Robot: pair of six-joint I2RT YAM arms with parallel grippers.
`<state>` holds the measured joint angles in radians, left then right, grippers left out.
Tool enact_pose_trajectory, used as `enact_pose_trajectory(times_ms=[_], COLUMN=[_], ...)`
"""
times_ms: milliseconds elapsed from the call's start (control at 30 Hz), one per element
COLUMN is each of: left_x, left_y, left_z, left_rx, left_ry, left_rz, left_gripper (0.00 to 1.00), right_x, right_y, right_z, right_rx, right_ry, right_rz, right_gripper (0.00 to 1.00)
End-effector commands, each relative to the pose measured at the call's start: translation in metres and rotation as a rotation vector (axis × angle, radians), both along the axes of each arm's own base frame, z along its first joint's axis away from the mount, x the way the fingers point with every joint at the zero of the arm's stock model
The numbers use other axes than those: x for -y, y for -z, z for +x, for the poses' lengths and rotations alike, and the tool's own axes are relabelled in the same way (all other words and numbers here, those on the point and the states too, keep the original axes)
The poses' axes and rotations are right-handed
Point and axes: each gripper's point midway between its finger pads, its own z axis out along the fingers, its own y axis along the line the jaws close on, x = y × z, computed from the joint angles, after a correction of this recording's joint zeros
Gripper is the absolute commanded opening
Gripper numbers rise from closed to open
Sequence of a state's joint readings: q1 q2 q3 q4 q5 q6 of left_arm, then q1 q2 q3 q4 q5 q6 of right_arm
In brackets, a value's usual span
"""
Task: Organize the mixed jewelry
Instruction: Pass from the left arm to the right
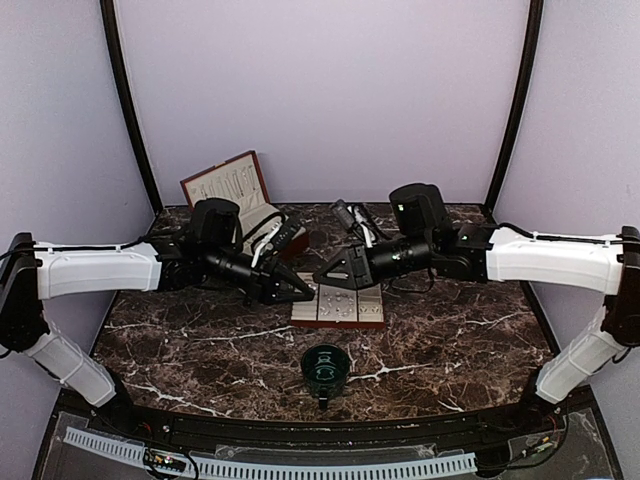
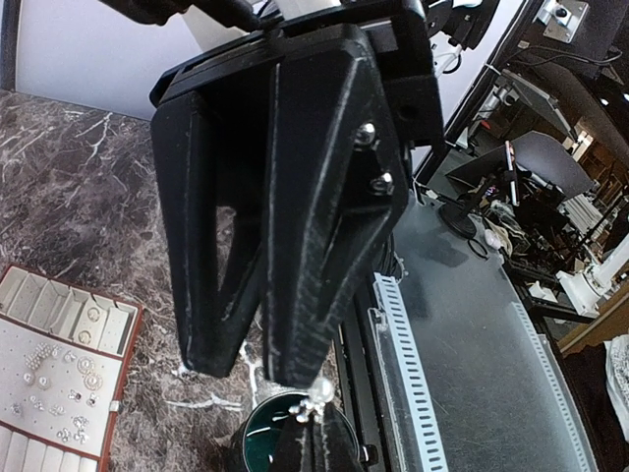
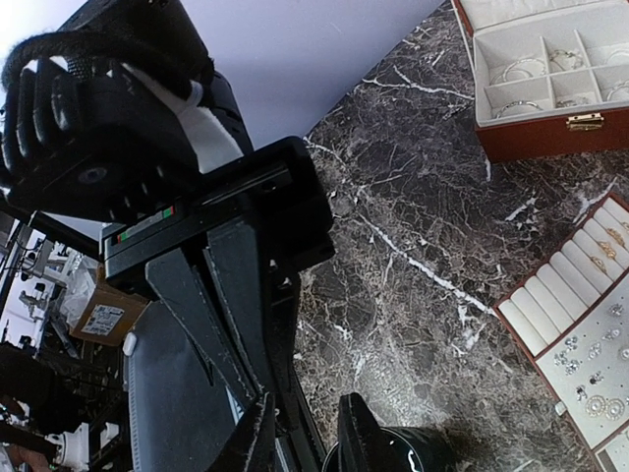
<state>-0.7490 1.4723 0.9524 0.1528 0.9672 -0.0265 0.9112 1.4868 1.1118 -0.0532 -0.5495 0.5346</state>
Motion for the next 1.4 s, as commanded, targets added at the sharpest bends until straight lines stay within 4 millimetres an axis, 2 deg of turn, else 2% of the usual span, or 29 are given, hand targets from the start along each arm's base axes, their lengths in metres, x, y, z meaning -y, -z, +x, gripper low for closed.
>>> enact_pose_trajectory(times_ms=[0, 233, 667, 1100, 1367], left_x=[-0.003, -0.001, 0.0, -0.001, 0.0], left_y=[0.007, 0.01, 0.009, 0.011, 0.012], left_z=[-0.004, -0.001, 0.001, 0.0, 0.002], left_rx=[-0.013, -0.014, -0.01, -0.013, -0.013], left_ry=[0.021, 0.007, 0.002, 0.003, -0.001], left_rz=[0.012, 0.025, 0.024, 0.026, 0.029], left_gripper=[0.0, 0.0, 0.0, 0.0, 0.0], right_x=[-0.007, -0.008, -0.01, -0.009, -0.01], right_y=[-0.013, -0.013, 0.002, 0.011, 0.01], right_z=[-0.01, -0.016, -0.019, -0.018, -0.018], right_rx=[0.018, 0.011, -0.003, -0.004, 0.001], right_ry=[-0.05, -0.063, -0.068, -0.054, -0.054], right_rz=[0.026, 0.031, -0.009, -0.037, -0.035], right_gripper=[0.22, 0.24, 0.12, 0.13, 0.05])
